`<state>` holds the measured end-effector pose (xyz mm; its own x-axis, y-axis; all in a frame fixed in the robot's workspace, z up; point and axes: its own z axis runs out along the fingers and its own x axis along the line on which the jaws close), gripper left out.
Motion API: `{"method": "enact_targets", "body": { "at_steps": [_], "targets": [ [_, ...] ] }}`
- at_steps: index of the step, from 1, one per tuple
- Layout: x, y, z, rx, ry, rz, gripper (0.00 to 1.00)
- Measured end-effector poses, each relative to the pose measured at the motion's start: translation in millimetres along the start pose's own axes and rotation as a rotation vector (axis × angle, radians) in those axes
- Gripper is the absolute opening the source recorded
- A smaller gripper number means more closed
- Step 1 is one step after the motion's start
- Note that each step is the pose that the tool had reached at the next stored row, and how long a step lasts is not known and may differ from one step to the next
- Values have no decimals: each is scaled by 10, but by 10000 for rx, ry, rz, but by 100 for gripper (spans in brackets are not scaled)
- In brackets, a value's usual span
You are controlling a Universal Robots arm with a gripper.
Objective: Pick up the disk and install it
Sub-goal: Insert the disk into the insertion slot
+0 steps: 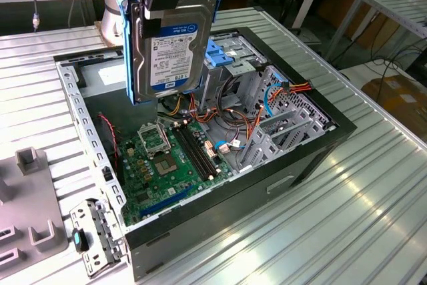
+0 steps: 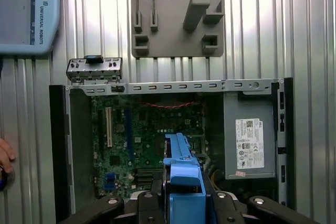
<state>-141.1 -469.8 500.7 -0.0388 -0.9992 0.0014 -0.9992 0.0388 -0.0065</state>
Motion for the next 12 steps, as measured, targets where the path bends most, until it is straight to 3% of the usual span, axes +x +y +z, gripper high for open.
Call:
{"method": "enact_targets", "body": {
  "at_steps": [12],
  "targets": [
    [31,-1,0,0,0,-4,37]
  ]
}}
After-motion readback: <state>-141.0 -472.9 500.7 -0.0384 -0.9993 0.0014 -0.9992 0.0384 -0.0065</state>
